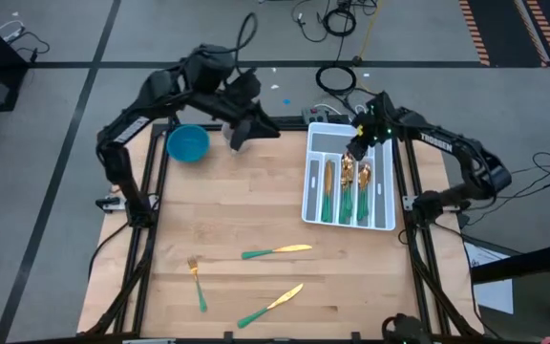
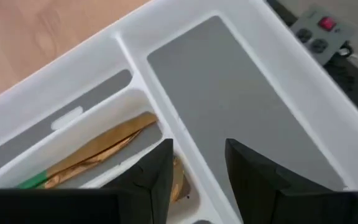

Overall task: Sort silverware
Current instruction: Put the green spoon into the white cutlery tray, then put the green table knife into the white cutlery tray

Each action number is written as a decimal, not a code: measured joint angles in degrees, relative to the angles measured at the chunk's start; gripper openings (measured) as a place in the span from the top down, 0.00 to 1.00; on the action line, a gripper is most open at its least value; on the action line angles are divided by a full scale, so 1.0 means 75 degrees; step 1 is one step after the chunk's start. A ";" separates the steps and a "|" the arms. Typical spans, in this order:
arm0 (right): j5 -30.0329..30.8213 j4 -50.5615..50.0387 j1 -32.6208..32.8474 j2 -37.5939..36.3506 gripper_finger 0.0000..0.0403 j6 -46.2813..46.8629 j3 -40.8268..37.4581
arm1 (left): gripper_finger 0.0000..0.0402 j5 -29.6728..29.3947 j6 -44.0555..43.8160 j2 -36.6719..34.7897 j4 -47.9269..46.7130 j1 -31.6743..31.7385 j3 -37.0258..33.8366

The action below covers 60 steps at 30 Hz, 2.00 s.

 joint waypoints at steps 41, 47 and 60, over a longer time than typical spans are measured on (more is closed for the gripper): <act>-0.0645 -0.2704 -0.0184 -0.0842 1.00 -0.1719 0.1786 | 0.72 -0.0589 0.0212 -0.0765 -0.1051 -0.0416 -0.0009; -0.0625 -0.4036 -0.0184 -0.1290 1.00 -0.1684 0.2887 | 0.72 -0.0591 0.0294 -0.0765 -0.1051 -0.0415 -0.0009; -0.0620 -0.6117 -0.0181 -0.2615 1.00 -0.1554 0.3267 | 0.72 -0.0589 0.0684 -0.0765 -0.1239 -0.0415 -0.0009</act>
